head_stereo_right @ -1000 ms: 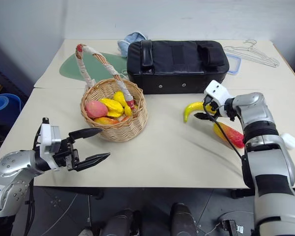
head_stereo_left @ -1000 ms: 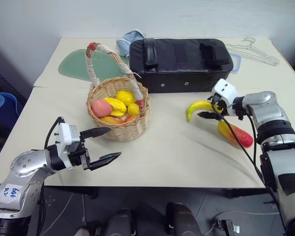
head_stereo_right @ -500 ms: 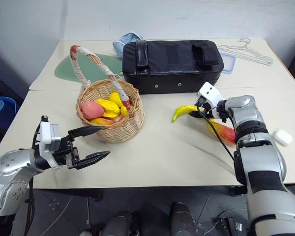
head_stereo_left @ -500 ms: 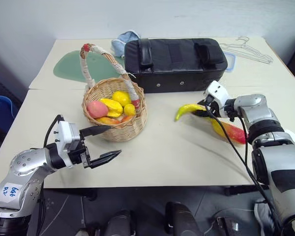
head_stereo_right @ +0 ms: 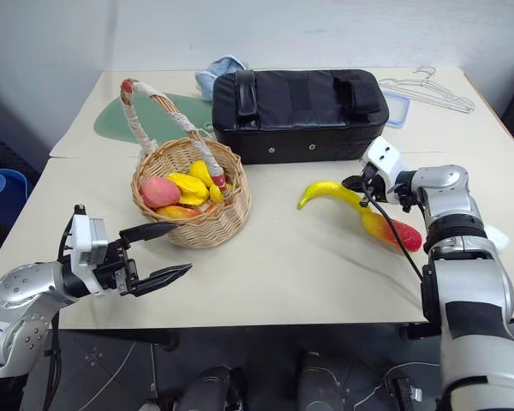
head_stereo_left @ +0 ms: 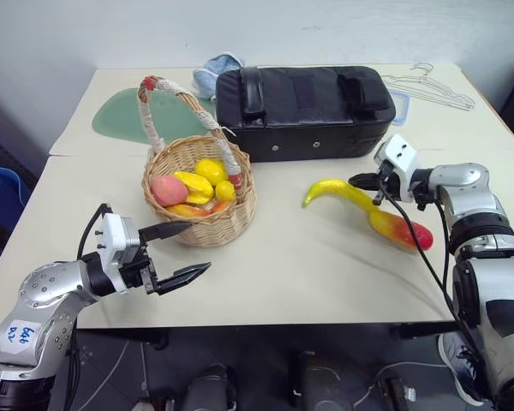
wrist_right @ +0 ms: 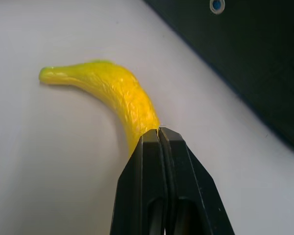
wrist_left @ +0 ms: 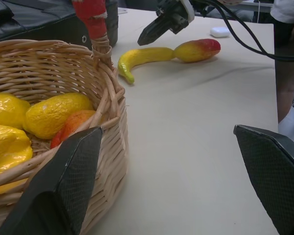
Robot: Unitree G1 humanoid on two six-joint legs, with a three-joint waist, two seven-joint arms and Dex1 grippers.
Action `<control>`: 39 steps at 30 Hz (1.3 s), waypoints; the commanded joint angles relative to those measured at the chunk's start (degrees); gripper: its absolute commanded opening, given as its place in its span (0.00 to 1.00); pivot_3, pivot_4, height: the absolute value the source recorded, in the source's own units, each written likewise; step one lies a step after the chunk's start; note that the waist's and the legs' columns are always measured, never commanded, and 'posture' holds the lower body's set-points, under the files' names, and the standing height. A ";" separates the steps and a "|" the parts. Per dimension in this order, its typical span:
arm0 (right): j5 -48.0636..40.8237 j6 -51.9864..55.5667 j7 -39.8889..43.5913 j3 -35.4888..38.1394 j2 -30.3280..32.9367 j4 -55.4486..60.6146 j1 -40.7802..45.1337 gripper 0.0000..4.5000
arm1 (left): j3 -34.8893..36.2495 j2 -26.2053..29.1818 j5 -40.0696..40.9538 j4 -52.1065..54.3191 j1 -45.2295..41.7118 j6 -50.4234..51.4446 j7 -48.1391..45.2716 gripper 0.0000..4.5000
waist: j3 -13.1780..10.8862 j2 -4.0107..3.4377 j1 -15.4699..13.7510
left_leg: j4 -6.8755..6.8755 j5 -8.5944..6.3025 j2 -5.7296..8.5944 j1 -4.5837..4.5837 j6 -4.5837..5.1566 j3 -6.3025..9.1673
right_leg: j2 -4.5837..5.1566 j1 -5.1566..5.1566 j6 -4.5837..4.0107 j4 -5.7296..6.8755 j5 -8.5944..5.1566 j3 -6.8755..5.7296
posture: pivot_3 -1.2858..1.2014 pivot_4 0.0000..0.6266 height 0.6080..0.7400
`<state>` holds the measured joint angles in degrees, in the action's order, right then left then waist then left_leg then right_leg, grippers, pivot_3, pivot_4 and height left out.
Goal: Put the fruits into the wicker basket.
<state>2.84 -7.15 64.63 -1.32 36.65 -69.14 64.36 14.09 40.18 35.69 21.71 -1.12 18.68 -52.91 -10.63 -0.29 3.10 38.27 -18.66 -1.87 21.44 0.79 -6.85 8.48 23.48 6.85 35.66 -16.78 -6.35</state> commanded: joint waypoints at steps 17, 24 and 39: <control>3.91 7.52 -3.81 -2.92 -1.70 -1.28 1.08 0.83 | 2.08 1.01 0.87 1.98 0.87 0.13 -0.36 1.00 | 0.00 0.00 0.05 | 0.00 0.00 0.01 0.00 0.00 -0.02 | 0.01 0.01 0.00 0.01 0.00 0.02 | 0.52 0.24 1.00; 1.91 4.00 -1.59 -1.02 -2.22 -1.09 1.60 0.33 | 2.15 0.56 0.88 2.68 1.75 -0.03 0.10 1.00 | 0.00 0.00 0.04 | 0.01 0.00 0.02 0.00 0.00 -0.02 | 0.01 0.00 0.00 0.01 0.00 0.02 | 0.52 0.24 1.00; -12.93 14.90 19.51 1.06 -1.19 31.43 -5.35 0.11 | 11.68 -0.42 4.37 2.24 7.58 0.42 2.72 1.00 | -0.02 0.01 -0.12 | -0.02 -0.01 -0.06 -0.04 -0.01 0.09 | 0.00 0.02 0.00 0.13 0.00 -0.02 | 0.52 0.24 1.00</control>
<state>-6.27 0.10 80.54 0.41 34.31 -47.79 60.98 23.00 39.20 38.19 22.47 5.58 18.90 -50.15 -10.65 -0.28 2.98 38.26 -18.68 -1.93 21.39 0.78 -6.75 8.49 23.48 6.86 35.81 -16.77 -6.36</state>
